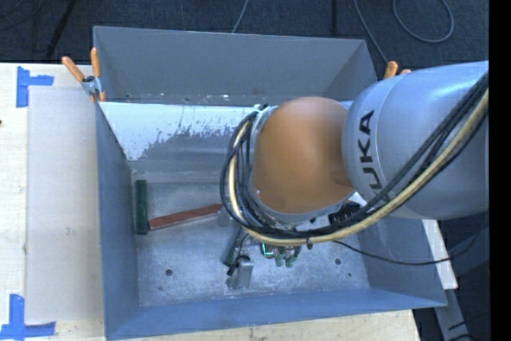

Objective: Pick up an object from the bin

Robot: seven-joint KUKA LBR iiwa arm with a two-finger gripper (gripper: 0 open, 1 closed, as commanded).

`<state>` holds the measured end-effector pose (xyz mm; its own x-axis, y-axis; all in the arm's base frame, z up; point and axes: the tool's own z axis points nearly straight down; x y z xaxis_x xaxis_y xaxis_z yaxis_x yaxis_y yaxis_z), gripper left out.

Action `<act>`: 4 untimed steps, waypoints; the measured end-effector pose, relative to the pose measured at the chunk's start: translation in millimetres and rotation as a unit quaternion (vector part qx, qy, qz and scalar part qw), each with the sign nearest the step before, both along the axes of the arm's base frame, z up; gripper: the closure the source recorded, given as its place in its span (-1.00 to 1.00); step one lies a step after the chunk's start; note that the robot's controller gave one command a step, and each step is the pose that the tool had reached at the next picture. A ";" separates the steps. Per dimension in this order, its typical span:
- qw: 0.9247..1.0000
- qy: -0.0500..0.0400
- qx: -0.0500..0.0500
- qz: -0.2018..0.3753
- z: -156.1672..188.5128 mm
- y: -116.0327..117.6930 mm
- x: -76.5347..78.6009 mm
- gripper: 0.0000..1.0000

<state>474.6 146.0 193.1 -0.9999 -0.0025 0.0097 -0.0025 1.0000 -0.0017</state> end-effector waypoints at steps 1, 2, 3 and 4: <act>0.975 -0.002 0.002 0.221 -125.6 -58.6 63.8 -1.00; 0.976 -0.004 0.003 0.219 -125.9 -58.5 63.8 -1.00; 0.976 -0.004 0.003 0.216 -126.1 -58.1 63.8 -1.00; 0.977 -0.004 0.003 0.212 -126.3 -57.8 63.7 -1.00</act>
Offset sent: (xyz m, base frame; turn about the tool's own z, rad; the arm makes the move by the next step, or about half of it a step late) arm 0.0644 -0.0576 -0.1231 -0.4481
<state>538.3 88.2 66.8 -0.9091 -0.4167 0.0010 -0.4167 0.9091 0.0020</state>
